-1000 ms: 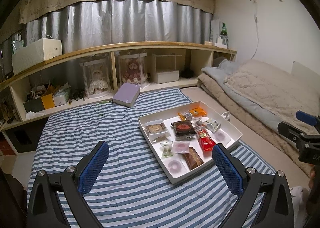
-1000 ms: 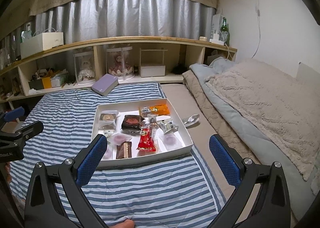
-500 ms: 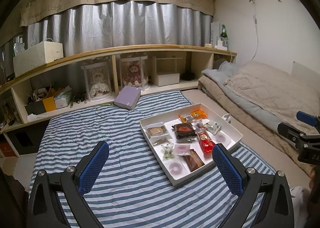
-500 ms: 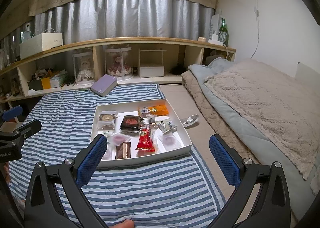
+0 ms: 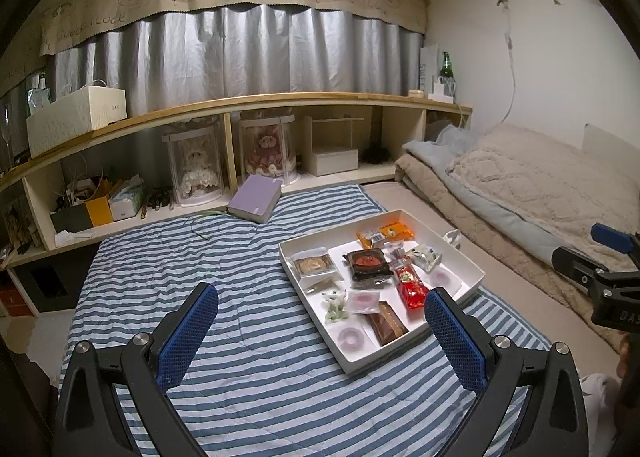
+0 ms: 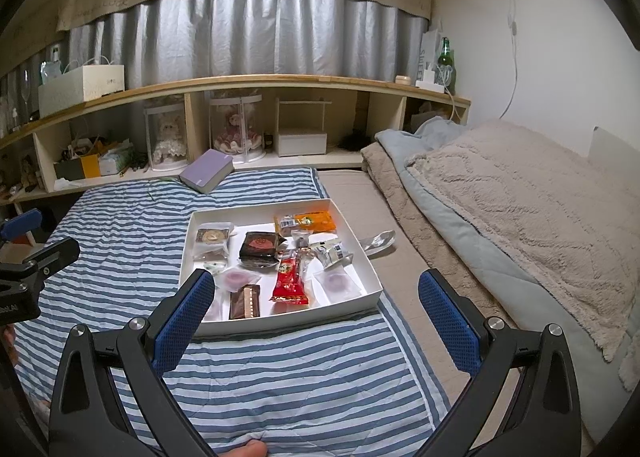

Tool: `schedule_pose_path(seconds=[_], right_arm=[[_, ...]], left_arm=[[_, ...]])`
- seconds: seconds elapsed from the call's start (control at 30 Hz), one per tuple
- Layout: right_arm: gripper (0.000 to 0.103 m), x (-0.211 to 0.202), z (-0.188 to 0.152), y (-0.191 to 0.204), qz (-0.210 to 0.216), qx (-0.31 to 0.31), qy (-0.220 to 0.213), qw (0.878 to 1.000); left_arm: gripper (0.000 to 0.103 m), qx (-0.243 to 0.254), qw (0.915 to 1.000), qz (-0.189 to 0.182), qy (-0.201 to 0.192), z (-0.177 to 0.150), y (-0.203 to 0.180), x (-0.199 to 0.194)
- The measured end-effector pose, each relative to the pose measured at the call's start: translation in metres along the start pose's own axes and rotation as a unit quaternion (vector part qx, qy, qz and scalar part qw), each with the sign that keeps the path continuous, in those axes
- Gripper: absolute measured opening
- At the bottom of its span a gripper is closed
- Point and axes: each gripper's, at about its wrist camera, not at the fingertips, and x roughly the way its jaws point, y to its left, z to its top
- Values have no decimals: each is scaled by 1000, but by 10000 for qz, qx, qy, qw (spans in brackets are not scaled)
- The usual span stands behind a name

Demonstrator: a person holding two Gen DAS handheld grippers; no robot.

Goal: Organize snacks

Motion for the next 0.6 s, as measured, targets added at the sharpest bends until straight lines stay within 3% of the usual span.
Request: schedule_pose_path(seconds=[0.6], right_arm=[[103, 1, 0, -1, 8, -11, -4, 10000]], left_arm=[[103, -62, 9999, 85, -18, 2, -7, -2]])
